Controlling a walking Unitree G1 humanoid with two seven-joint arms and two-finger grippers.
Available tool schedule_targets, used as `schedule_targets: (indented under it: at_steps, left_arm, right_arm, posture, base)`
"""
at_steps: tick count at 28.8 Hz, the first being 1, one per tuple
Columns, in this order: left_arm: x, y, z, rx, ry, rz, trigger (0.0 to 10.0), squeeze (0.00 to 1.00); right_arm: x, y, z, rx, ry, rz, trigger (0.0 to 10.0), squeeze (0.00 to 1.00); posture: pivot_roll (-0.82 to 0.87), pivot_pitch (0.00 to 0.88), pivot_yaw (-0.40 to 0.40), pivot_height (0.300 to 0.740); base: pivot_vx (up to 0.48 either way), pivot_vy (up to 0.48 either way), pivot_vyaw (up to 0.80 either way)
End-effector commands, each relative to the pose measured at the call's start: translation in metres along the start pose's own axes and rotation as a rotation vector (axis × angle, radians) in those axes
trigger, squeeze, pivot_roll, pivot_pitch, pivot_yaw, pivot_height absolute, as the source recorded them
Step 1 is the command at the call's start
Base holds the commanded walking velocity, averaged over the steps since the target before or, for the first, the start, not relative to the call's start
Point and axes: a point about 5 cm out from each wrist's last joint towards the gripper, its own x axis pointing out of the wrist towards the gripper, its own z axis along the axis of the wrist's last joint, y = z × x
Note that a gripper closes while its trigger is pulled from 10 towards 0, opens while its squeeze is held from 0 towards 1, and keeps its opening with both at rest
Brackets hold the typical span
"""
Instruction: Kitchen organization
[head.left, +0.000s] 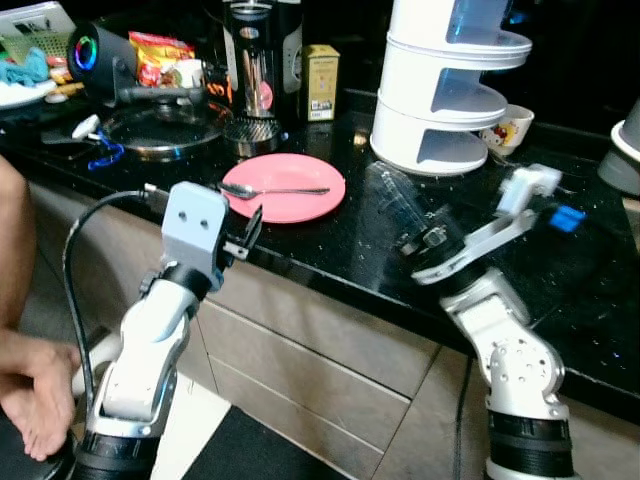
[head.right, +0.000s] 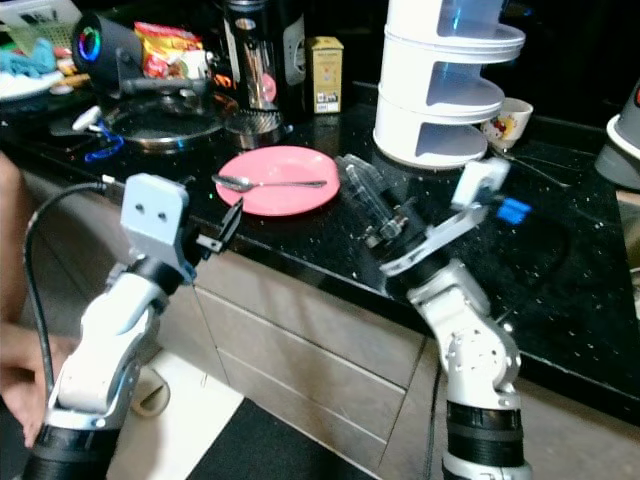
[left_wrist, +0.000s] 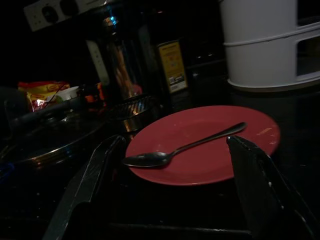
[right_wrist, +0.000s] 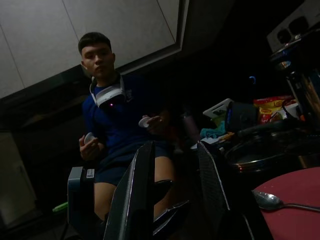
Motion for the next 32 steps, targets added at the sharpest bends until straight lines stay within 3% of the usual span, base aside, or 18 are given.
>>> schedule_targets:
  at_steps: [1,18,22,32]
  left_arm:
    - [-0.001,-0.001,-0.002,0.003,0.013,-0.013,10.0,0.0]
    - [-0.001,0.0,-0.001,0.002,0.016,-0.011,10.0,0.0]
    - [0.0,0.0,-0.001,-0.036,0.029,-0.049,10.0,0.0]
    - [0.005,0.023,0.003,0.034,0.061,-0.125,10.0,0.0]
  right_arm:
    - [-0.001,0.0,0.004,0.002,-0.006,-0.001,10.0,0.0]
    - [0.0,-0.001,0.005,-0.011,0.016,-0.03,10.0,0.0]
    - [0.0,-0.003,0.006,-0.032,0.032,-0.047,10.0,0.0]
    - [-0.004,-0.005,0.01,-0.067,0.076,-0.048,10.0,0.0]
  posture:
    - [0.02,0.0,-0.03,0.74]
    - [0.02,0.0,-0.031,0.74]
    - [0.02,0.0,-0.03,0.74]
    - [0.02,0.0,-0.029,0.74]
  base:
    - [0.311,0.0,0.0]
    - [0.317,0.0,0.0]
    - [0.0,0.0,0.0]
    - [0.0,0.0,-0.16]
